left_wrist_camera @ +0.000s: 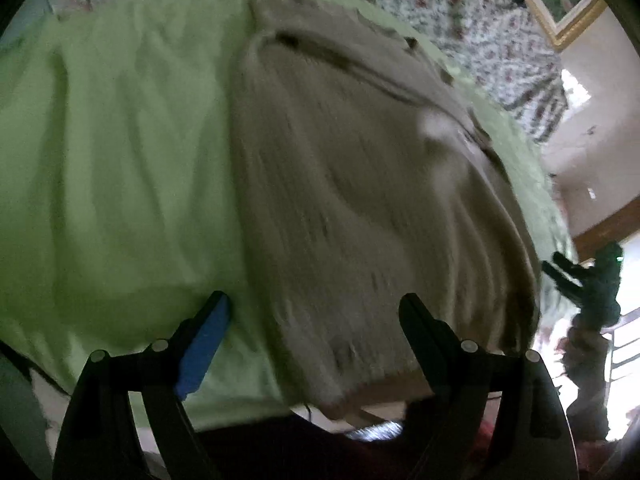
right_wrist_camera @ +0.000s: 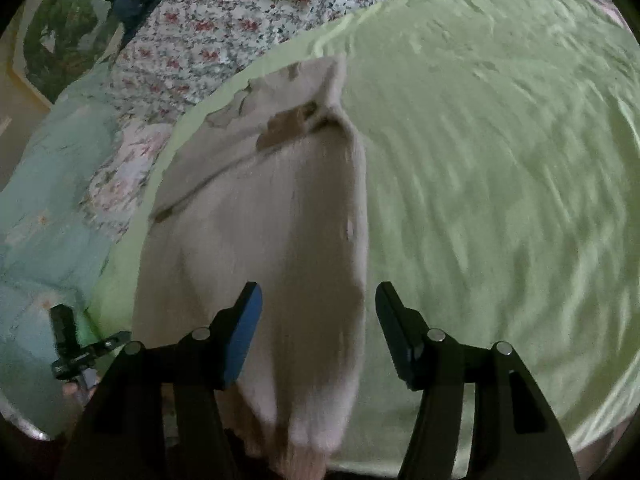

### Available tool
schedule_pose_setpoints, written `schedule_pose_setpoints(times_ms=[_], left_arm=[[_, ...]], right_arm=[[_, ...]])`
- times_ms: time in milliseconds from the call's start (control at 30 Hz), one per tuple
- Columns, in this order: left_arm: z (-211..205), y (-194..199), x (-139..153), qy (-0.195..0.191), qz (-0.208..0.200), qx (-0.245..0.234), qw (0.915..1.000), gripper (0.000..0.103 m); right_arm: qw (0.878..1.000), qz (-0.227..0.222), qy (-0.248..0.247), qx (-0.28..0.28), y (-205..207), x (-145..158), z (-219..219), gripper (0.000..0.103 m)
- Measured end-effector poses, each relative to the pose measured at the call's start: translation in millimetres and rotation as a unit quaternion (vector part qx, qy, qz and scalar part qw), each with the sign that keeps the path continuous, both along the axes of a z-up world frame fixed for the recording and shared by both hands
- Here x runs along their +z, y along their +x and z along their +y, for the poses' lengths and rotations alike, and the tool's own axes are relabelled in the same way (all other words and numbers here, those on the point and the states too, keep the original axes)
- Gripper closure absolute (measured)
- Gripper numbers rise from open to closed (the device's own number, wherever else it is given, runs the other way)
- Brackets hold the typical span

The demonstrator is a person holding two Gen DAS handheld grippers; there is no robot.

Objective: Fold small clothes

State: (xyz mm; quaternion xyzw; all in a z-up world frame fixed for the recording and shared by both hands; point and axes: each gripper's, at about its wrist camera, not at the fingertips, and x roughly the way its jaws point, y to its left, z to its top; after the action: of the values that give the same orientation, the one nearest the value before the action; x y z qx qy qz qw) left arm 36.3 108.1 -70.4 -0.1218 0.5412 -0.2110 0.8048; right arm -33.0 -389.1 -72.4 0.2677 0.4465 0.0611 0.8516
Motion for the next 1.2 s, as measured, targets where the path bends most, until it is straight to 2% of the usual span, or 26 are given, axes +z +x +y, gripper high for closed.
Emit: schedule_pose_setpoints(times_ms=[67,200,400,467,500,567,600,700,800,967,1000,1033,1067,1100,1133,1200], left_arm=[[-7,-14,-1,-0.015,-0.008,-0.014,0.9998,0.016],[-15,-27,-9,-0.077,0.006,-0.037,0.9963,0.016],[-15,-34,-15,-0.126,-0.005,-0.051,0.9907,0.017],[-12,-31,-15,-0.135,-0.003,-0.056,0.9892,0.022],[-10,-29,-16,-0.136,-0.004,-0.056,0.9892,0.025],[-8,-28,-18,-0.129,-0.003,-0.054,0.9902,0.044],[-7,-28,-19,-0.122,-0.001,-0.055,0.9910,0.047],[-12,-24,-18,-0.120,0.006,-0.059,0.9910,0.050],[-15,-25,-21,-0.114,0.013,-0.071,0.9908,0.050],[-27,-29,-22,-0.083,0.002,-0.099,0.9917,0.050],[-27,-29,-22,-0.082,0.001,-0.099,0.9917,0.053],[-26,-30,-22,-0.078,-0.003,-0.098,0.9921,0.067],[-25,-29,-22,-0.072,-0.004,-0.097,0.9927,0.090],[-23,-29,-23,-0.068,-0.002,-0.097,0.9930,0.091],[-20,-30,-22,-0.070,-0.002,-0.097,0.9929,0.092],[-15,-37,-13,-0.066,-0.018,-0.094,0.9932,0.093]], right_arm=[[1.000,0.011,0.021,0.016,-12,-8,-1,0.043],[0.997,0.014,0.056,0.043,-30,-21,3,0.043],[0.990,0.002,0.114,0.082,-34,-35,15,0.043],[0.988,-0.006,0.133,0.081,-33,-39,18,0.043],[0.987,-0.009,0.137,0.081,-34,-40,20,0.043],[0.988,-0.012,0.129,0.085,-34,-40,24,0.043],[0.989,-0.011,0.119,0.090,-35,-39,26,0.044],[0.991,-0.003,0.092,0.094,-42,-38,29,0.046],[0.991,-0.003,0.101,0.085,-53,-38,24,0.046],[0.989,-0.003,0.124,0.084,-62,-47,21,0.046],[0.989,-0.004,0.125,0.084,-62,-48,23,0.046],[0.988,-0.005,0.126,0.086,-61,-49,25,0.046],[0.989,-0.005,0.124,0.086,-59,-49,26,0.056],[0.989,-0.006,0.120,0.086,-58,-50,28,0.067],[0.989,-0.001,0.115,0.087,-57,-51,29,0.090],[0.990,-0.006,0.116,0.082,-60,-49,23,0.093]])
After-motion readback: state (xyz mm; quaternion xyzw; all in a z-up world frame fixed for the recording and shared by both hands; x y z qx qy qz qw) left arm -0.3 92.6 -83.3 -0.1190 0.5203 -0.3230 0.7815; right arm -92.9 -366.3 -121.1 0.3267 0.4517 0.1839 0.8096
